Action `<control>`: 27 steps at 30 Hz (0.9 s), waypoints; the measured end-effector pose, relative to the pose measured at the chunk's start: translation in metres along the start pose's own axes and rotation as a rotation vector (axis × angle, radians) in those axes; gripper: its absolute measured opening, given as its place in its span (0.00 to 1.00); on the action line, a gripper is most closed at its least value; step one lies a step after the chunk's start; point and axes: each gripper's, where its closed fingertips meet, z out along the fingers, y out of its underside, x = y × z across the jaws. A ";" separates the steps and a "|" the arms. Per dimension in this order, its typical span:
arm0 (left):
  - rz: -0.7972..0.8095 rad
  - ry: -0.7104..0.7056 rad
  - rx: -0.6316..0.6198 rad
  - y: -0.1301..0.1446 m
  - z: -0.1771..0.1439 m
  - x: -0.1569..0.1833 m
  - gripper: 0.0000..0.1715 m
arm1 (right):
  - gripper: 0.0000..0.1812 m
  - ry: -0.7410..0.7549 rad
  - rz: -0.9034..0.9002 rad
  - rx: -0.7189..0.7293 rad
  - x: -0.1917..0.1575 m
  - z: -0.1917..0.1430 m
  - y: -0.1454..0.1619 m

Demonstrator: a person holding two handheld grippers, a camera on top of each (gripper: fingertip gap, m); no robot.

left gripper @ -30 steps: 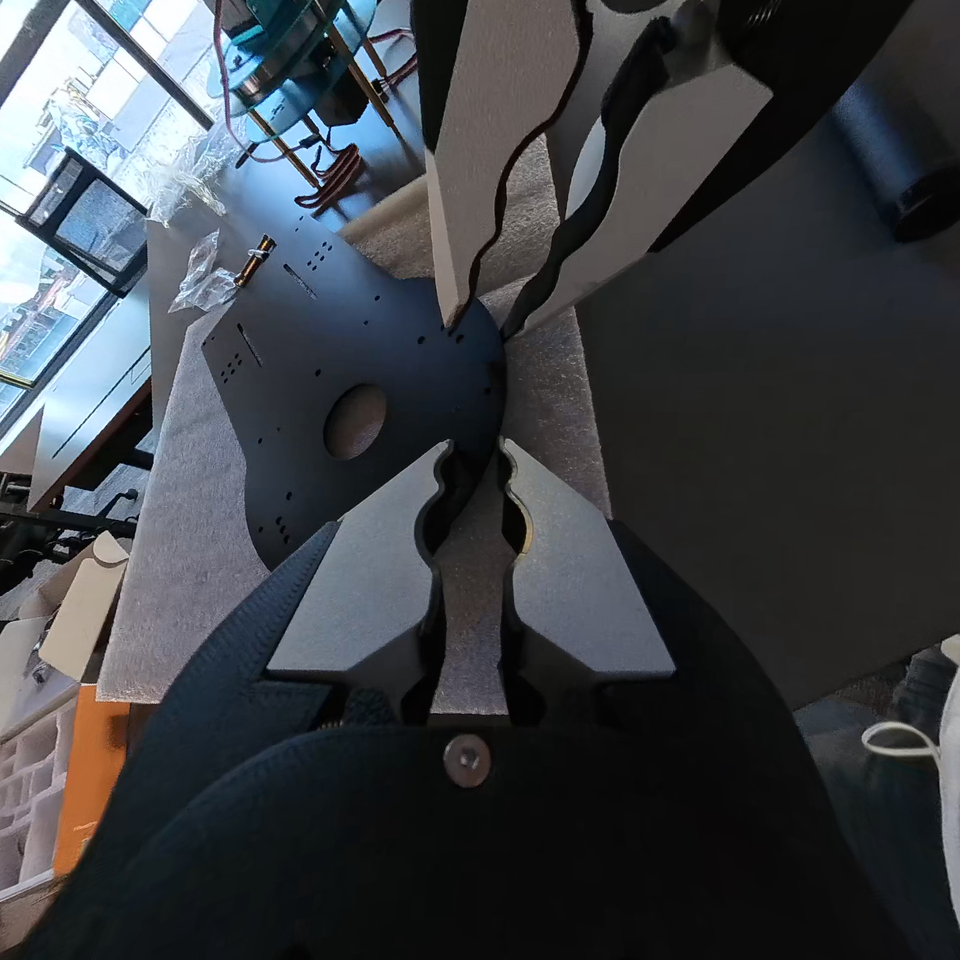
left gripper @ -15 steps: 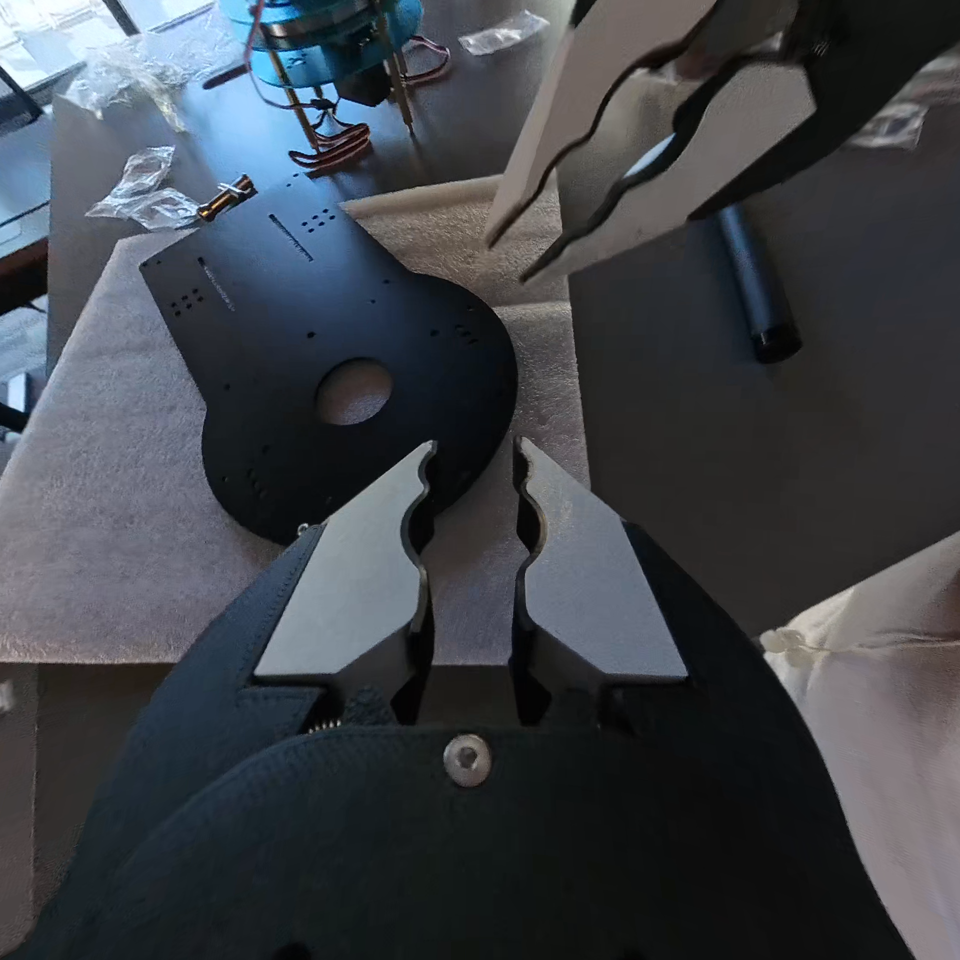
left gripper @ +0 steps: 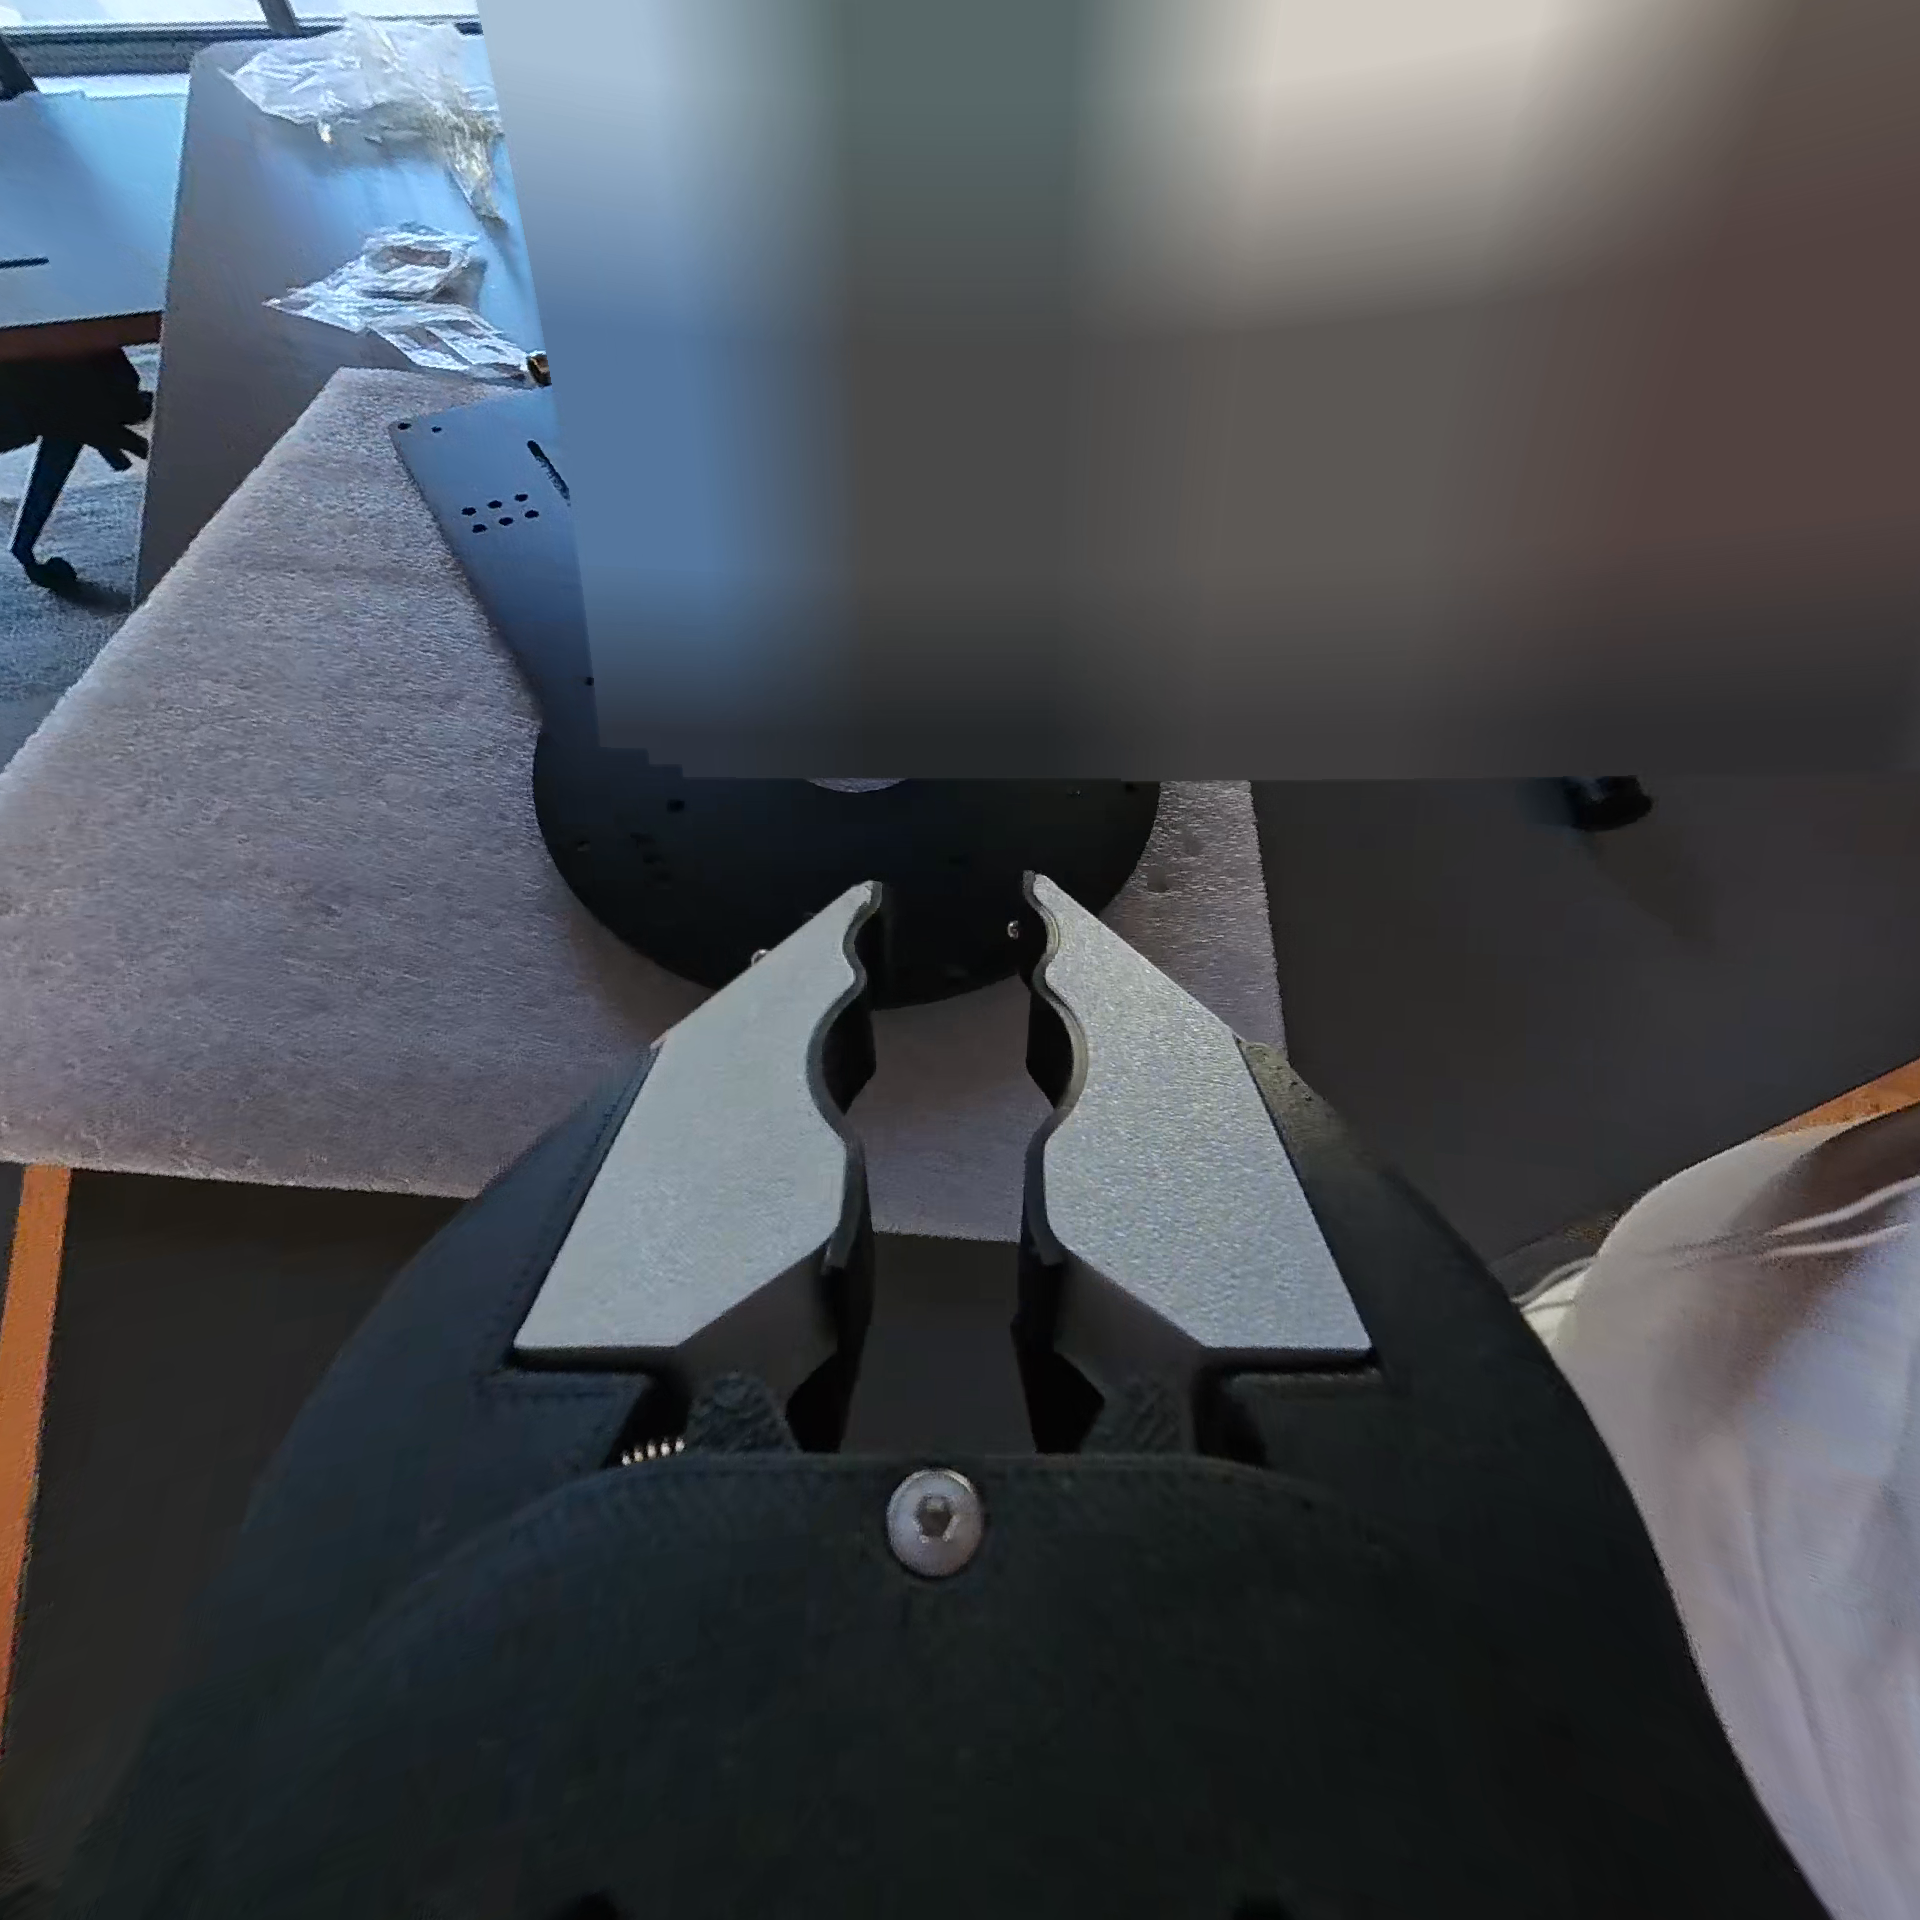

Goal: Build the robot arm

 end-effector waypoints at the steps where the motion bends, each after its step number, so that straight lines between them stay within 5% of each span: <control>1: 0.007 0.003 0.002 0.000 0.001 -0.001 0.13 | 0.11 0.005 0.010 -0.010 0.002 -0.002 0.001; 13: 0.055 0.007 -0.003 0.005 0.005 -0.008 0.20 | 0.10 -0.105 0.148 -0.050 -0.031 0.023 0.016; 18: 0.113 0.024 0.049 -0.006 0.014 0.006 0.35 | 0.14 -0.198 0.035 -0.081 -0.044 0.046 0.014; 27: 0.304 -0.104 -0.030 0.005 0.029 0.004 0.42 | 0.14 -0.164 -0.132 -0.225 -0.042 0.082 0.036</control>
